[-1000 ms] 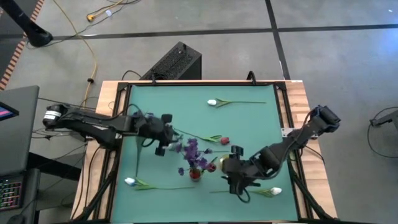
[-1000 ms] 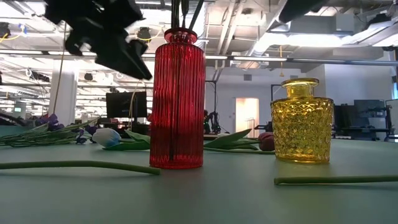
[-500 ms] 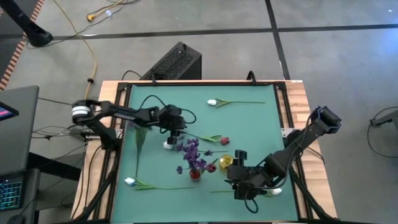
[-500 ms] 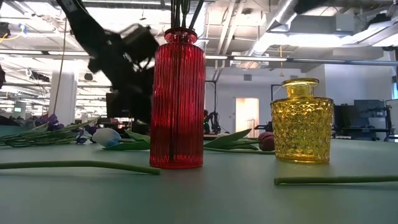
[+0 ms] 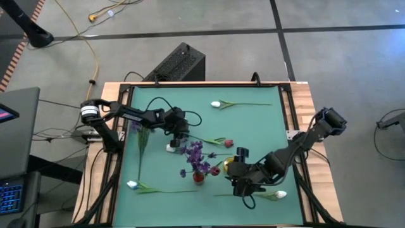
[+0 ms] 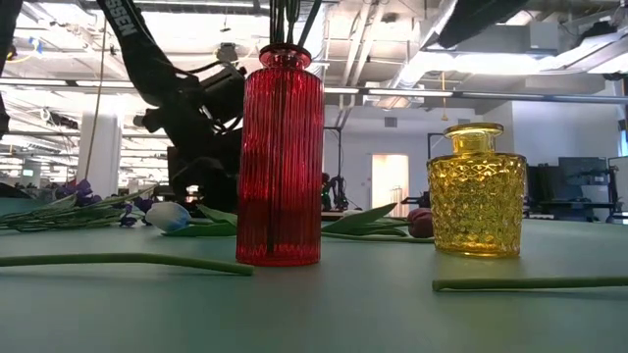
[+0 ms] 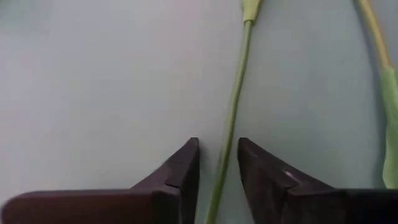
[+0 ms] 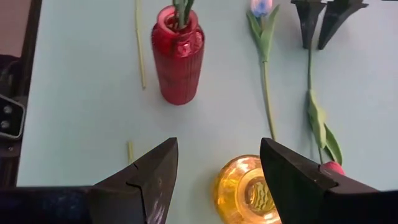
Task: Sort flowers into vase by color
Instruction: Put the red flower into the red flower vase
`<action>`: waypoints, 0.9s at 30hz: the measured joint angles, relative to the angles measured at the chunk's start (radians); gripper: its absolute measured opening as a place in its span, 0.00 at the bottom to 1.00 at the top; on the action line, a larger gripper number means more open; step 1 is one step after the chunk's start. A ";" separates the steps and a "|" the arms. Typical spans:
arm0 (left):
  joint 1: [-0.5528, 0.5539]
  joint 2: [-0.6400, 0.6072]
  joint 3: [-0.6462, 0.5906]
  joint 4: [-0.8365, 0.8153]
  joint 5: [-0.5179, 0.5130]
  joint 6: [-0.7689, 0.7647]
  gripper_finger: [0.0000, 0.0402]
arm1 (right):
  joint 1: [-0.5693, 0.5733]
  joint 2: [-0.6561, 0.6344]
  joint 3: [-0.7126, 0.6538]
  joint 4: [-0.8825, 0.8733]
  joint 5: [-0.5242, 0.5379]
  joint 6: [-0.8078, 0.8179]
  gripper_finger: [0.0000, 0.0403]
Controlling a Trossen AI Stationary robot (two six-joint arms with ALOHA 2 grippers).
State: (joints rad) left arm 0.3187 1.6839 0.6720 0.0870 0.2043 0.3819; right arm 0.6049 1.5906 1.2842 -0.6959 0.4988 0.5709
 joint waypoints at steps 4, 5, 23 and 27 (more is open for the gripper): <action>0.000 -0.001 0.000 -0.023 0.008 -0.009 0.07 | -0.009 0.000 0.000 0.012 -0.001 -0.001 0.63; 0.000 -0.001 0.000 -0.024 0.013 -0.014 0.03 | -0.010 0.000 0.000 0.019 -0.002 -0.003 0.63; 0.000 -0.316 -0.006 0.020 0.086 -0.091 0.00 | 0.055 -0.028 0.000 -0.033 0.144 0.031 0.63; 0.000 -0.377 -0.006 0.070 0.117 -0.152 0.00 | 0.057 -0.028 0.000 -0.092 0.205 0.100 0.63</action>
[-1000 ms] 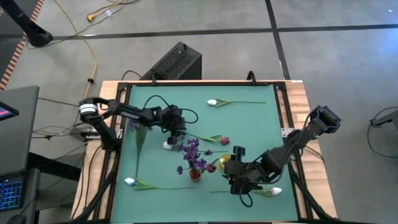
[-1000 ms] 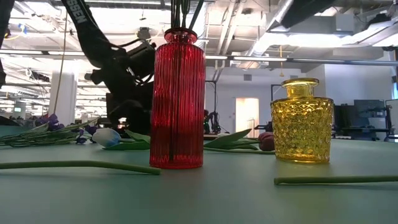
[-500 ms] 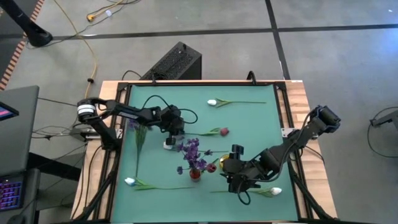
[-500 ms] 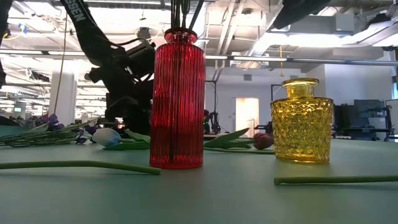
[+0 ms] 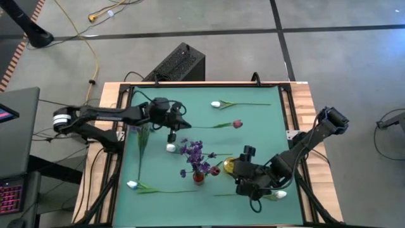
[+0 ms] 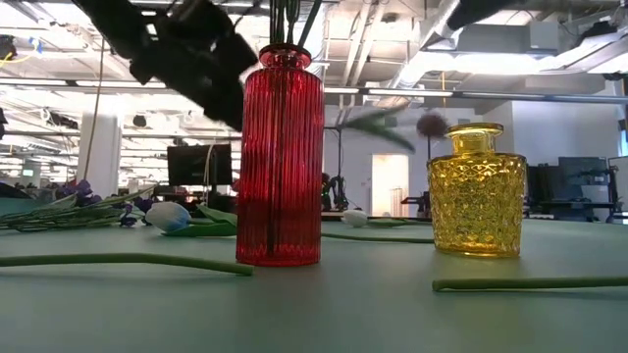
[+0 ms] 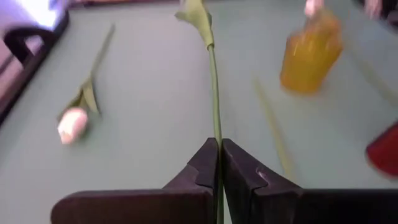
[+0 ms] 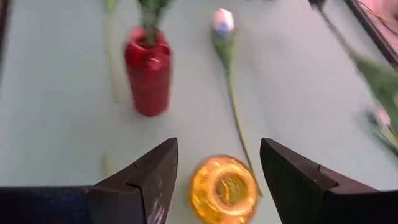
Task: Sort flowers into vase by color
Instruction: Put the red flower into the red flower vase
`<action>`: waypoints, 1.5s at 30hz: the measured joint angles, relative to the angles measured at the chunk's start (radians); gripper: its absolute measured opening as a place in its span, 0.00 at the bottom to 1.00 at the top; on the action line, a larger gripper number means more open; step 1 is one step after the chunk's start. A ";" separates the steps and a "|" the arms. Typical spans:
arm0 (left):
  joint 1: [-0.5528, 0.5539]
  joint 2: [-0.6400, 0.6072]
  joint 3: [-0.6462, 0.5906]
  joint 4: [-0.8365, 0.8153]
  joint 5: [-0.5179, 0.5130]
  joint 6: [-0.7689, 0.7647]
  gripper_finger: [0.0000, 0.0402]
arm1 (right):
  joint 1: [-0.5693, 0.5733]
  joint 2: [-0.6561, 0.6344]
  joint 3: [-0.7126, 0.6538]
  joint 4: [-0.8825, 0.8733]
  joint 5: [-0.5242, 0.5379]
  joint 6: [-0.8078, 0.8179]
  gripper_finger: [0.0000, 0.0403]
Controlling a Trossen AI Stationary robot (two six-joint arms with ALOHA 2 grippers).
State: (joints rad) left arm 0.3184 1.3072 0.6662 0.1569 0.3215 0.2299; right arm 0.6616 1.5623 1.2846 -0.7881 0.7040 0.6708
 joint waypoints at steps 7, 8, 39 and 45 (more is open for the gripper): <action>-0.001 0.004 0.002 0.200 -0.018 -0.140 0.00 | 0.007 -0.029 0.000 -0.272 0.129 0.166 0.63; -0.001 0.004 0.002 0.210 -0.022 -0.156 0.00 | 0.000 -0.042 0.000 -0.312 0.132 0.195 0.63; -0.028 0.141 0.004 0.358 -0.110 -0.299 0.00 | -0.625 -0.532 -0.970 1.195 -0.467 -0.246 0.63; -0.048 0.315 0.043 0.353 -0.115 -0.306 0.01 | -0.598 -0.513 -0.970 1.232 -0.464 -0.254 0.63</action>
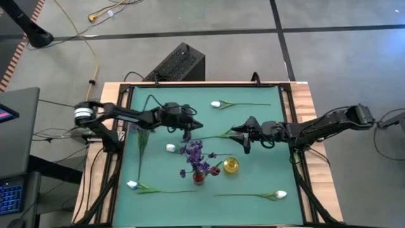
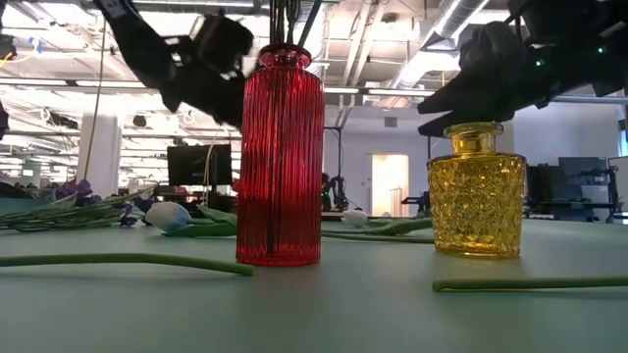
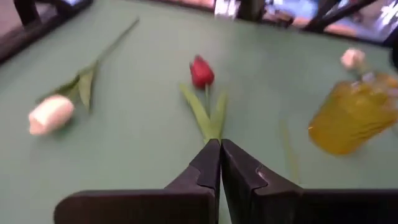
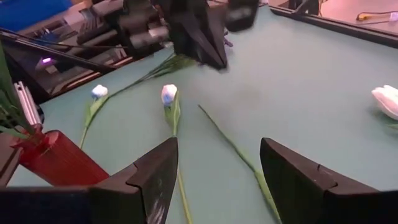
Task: Sort flowers into vase by color
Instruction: Put the red flower into the red flower vase
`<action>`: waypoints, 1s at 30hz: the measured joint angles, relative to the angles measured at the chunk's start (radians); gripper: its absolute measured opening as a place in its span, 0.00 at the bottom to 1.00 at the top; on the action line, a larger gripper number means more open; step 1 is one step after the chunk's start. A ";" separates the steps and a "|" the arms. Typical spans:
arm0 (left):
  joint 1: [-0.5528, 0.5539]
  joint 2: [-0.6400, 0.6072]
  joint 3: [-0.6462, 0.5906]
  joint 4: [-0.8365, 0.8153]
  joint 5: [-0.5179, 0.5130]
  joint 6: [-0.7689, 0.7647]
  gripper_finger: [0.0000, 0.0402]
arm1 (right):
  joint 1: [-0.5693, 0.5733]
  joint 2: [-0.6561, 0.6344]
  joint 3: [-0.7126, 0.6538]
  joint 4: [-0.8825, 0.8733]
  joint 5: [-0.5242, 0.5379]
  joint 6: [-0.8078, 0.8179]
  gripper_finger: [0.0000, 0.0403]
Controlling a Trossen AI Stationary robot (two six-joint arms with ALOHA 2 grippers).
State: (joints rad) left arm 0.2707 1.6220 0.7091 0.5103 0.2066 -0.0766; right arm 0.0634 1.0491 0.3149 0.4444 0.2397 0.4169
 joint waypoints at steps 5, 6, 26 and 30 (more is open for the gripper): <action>-0.026 0.099 0.060 -0.038 -0.006 0.054 0.11 | 0.025 0.000 0.000 -0.005 0.000 0.001 0.63; -0.034 0.115 0.070 -0.047 -0.006 0.069 0.15 | 0.032 0.000 0.000 -0.004 0.000 0.001 0.63; -0.125 0.324 0.116 -0.048 -0.219 0.143 0.38 | 0.081 0.000 0.000 -0.025 0.000 -0.009 0.63; -0.124 0.323 0.119 -0.081 -0.211 0.155 0.32 | 0.081 0.000 0.000 -0.032 0.001 -0.010 0.63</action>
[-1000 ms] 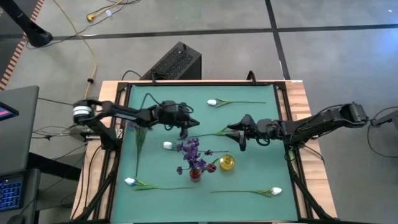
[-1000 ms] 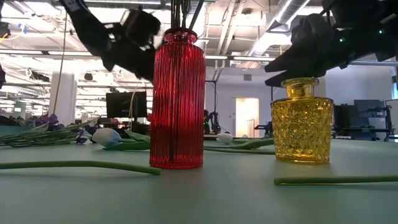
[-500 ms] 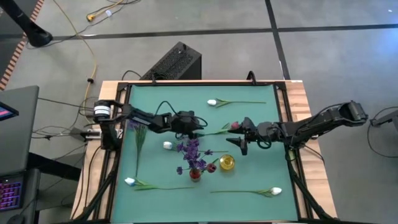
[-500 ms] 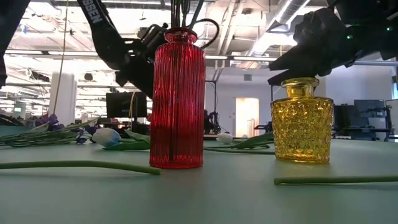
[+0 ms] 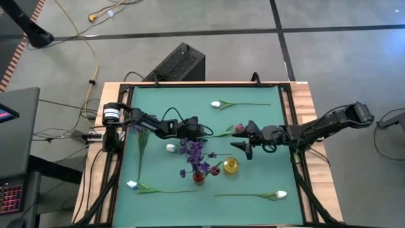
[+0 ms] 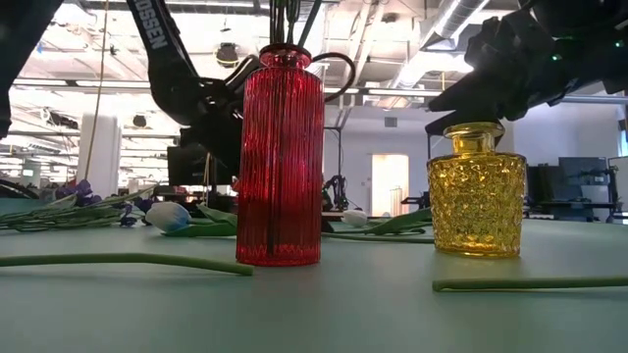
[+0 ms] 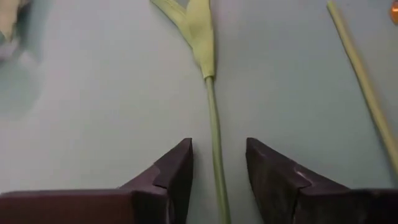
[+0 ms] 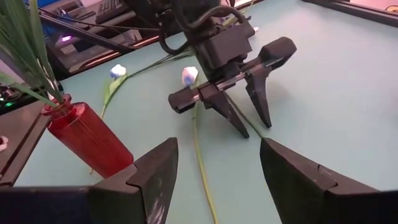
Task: Sort flowers into vase by color
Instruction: Put the red flower into the red flower vase
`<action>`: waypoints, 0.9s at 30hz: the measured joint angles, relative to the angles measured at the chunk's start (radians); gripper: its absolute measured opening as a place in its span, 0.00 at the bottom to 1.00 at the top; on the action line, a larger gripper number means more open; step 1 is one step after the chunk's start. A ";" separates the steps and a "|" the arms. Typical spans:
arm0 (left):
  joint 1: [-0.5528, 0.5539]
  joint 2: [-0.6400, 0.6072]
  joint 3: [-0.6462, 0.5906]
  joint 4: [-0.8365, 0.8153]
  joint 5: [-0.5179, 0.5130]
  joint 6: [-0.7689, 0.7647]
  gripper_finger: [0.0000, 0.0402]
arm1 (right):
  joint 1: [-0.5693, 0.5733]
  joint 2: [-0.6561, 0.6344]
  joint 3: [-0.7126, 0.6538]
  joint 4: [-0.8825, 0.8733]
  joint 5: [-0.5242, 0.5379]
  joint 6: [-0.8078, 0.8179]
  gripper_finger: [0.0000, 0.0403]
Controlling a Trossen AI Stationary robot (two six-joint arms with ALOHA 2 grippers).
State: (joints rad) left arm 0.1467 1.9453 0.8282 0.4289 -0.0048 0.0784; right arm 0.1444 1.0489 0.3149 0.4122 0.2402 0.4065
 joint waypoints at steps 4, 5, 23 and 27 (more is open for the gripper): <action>0.000 -0.002 0.001 -0.041 0.000 -0.010 0.17 | 0.000 0.000 0.000 0.000 0.000 0.000 0.63; 0.001 -0.002 0.001 -0.047 0.000 -0.011 0.12 | 0.000 0.000 0.000 0.000 0.000 0.000 0.63; 0.005 -0.348 -0.092 -0.033 -0.041 -0.050 0.00 | 0.085 0.000 0.000 0.078 -0.002 0.038 0.63; 0.005 -0.468 -0.189 0.137 -0.035 -0.088 0.00 | 0.142 0.023 0.001 0.192 0.042 0.029 0.63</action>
State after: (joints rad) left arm 0.1516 1.4770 0.6395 0.5658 -0.0398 -0.0093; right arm 0.2863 1.0721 0.3157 0.6042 0.2819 0.4351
